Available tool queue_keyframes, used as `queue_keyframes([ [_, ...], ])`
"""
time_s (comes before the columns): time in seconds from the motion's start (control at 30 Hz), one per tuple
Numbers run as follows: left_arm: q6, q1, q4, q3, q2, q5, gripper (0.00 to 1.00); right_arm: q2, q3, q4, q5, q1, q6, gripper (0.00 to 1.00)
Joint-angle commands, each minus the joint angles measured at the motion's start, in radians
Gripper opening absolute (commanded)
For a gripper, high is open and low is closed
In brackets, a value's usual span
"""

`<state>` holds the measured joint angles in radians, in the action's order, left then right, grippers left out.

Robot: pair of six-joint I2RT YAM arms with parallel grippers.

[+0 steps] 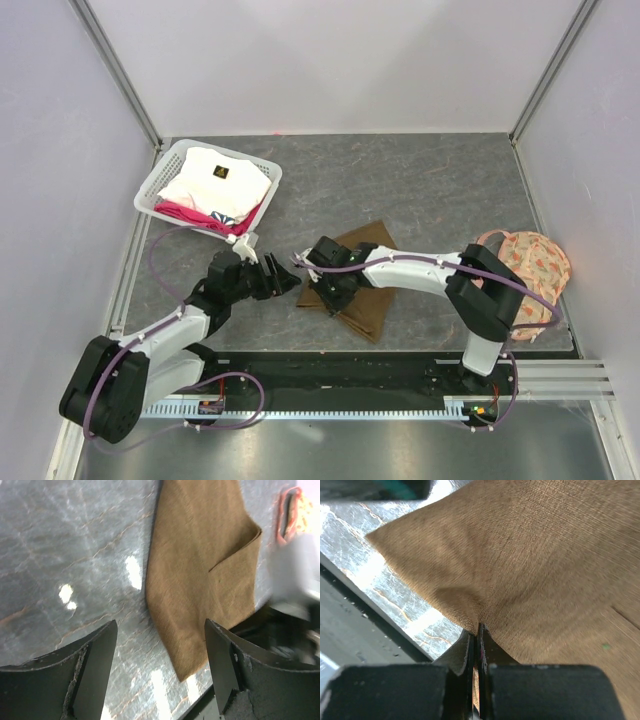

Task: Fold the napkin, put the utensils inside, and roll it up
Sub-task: Roll the napkin with the utensil

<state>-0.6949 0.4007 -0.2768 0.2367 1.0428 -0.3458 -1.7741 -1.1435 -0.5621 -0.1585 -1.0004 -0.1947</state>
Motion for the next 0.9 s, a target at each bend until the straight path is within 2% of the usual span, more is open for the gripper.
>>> queue_keyframes([
  [0.0,0.061,0.003,-0.211,-0.017,0.000,-0.039,0.77,-0.064,-0.051,-0.048,-0.216,0.048,-0.006,0.00],
  [0.37,0.176,0.012,-0.407,-0.031,0.117,-0.260,0.77,-0.217,-0.079,-0.030,-0.515,0.178,0.001,0.00],
  [0.6,0.236,0.033,-0.417,-0.034,0.151,-0.301,0.77,-0.306,-0.093,-0.021,-0.654,0.262,0.031,0.00],
  [0.87,0.281,0.053,-0.414,-0.030,0.184,-0.331,0.77,-0.381,-0.117,-0.022,-0.730,0.312,0.060,0.00],
])
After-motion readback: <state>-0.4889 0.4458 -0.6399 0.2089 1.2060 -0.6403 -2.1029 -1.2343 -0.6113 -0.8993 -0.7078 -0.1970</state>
